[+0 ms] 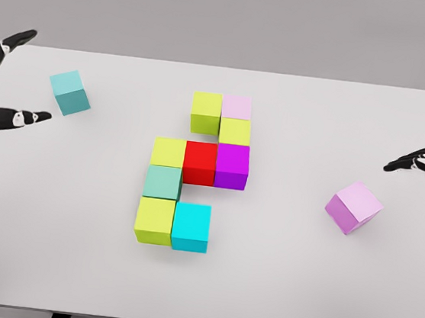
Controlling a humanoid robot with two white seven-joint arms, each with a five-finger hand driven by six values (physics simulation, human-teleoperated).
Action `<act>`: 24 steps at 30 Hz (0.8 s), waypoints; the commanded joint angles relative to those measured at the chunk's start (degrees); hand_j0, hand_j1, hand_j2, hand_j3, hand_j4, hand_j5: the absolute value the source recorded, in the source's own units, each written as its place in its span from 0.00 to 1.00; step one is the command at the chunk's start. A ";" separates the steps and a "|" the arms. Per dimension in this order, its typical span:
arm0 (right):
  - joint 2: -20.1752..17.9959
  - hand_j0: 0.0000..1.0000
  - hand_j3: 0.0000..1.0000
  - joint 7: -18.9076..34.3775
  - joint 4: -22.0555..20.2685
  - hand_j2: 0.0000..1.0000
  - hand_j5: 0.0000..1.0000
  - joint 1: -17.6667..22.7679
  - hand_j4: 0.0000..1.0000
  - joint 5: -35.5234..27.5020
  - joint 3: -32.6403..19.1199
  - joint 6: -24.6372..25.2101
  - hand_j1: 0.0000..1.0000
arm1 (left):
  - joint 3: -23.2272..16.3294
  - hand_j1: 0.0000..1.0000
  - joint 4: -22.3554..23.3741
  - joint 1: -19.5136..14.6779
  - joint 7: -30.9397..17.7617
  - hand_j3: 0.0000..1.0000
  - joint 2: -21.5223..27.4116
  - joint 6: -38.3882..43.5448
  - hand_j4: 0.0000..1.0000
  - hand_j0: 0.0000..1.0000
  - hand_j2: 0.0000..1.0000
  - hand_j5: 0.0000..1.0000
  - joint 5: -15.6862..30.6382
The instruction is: Assemble the squares on the desktop into the number 2
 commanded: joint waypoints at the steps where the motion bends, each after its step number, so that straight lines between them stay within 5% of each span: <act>1: 5.11 1.00 1.00 0.47 -0.01 1.00 1.00 -0.08 1.00 -0.28 0.08 6.96 1.00 | -2.51 1.00 0.80 -0.09 -0.12 1.00 3.42 0.02 1.00 1.00 1.00 1.00 2.00; 3: 5.19 1.00 1.00 0.47 -0.01 1.00 1.00 -0.26 1.00 -0.10 0.26 7.14 1.00 | -4.27 1.00 0.80 -1.32 -1.52 1.00 4.31 0.02 1.00 1.00 1.00 1.00 2.08; 6: 5.11 1.00 1.00 0.47 -0.01 1.00 1.00 -0.26 1.00 0.25 0.78 7.14 1.00 | -8.22 1.00 2.03 -5.18 -11.36 1.00 7.64 1.87 1.00 1.00 1.00 1.00 4.45; 7: 5.28 1.00 1.00 0.47 -0.01 1.00 1.00 -0.26 1.00 0.25 0.87 7.14 1.00 | -9.19 1.00 3.35 -8.08 -19.44 1.00 7.65 4.86 1.00 1.00 1.00 1.00 5.25; 10: 8.09 1.00 1.00 0.47 -0.01 1.00 1.00 -0.26 1.00 0.34 0.87 7.23 1.00 | -9.54 1.00 6.25 -13.71 -32.40 1.00 7.38 14.52 1.00 1.00 1.00 1.00 5.33; 16: 11.70 1.00 1.00 0.47 0.35 1.00 1.00 -0.17 1.00 5.61 1.48 9.08 1.00 | -9.54 1.00 5.20 -23.38 -32.40 1.00 7.12 37.82 1.00 1.00 1.00 1.00 5.51; 20: 13.63 1.00 1.00 0.47 1.84 1.00 1.00 -0.17 1.00 7.37 2.28 9.08 1.00 | -9.54 1.00 0.81 -24.70 -32.40 1.00 6.94 52.58 1.00 1.00 1.00 1.00 5.95; 24: 13.90 1.00 1.00 0.47 3.07 1.00 1.00 -0.08 1.00 8.60 3.24 8.99 1.00 | -11.65 1.00 -4.20 -28.03 -32.40 1.00 5.63 67.00 1.00 1.00 1.00 1.00 0.94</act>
